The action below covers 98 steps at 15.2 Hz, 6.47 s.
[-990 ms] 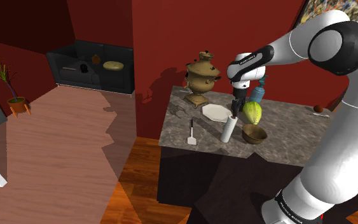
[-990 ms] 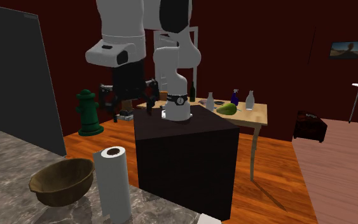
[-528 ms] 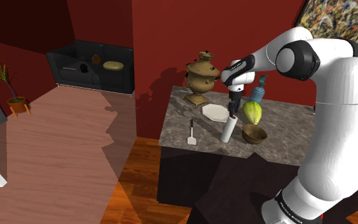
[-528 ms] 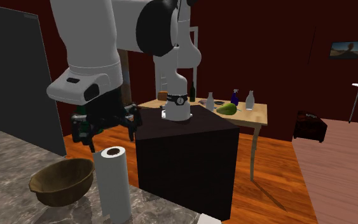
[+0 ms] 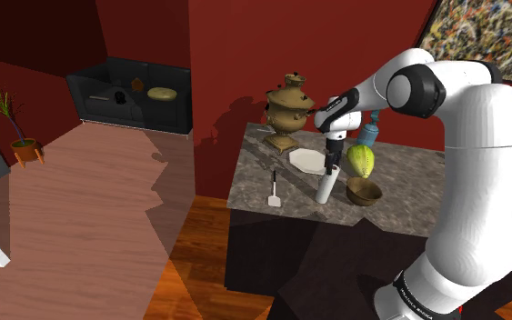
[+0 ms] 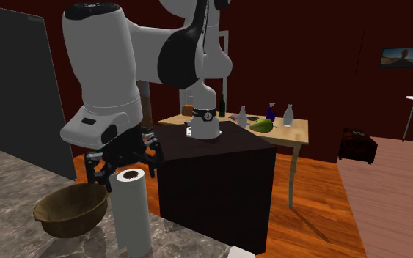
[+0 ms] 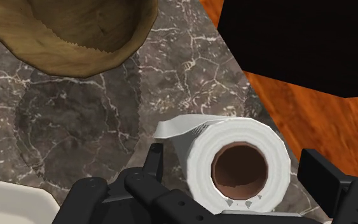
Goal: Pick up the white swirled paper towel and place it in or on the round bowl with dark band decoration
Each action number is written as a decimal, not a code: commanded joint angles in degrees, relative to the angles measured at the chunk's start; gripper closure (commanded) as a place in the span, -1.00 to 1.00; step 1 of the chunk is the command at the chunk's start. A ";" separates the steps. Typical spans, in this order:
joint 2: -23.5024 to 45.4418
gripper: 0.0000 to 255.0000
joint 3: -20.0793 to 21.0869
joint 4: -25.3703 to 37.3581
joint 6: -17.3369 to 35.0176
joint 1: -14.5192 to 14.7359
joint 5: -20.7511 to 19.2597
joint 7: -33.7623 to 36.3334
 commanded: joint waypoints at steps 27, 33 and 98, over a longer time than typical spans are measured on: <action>-5.00 1.00 -0.92 0.40 -5.22 0.71 -1.37 0.21; -7.71 1.00 -1.36 1.43 -8.85 1.07 -2.16 0.33; -5.59 1.00 -8.38 4.93 -7.95 -12.26 -3.50 -18.68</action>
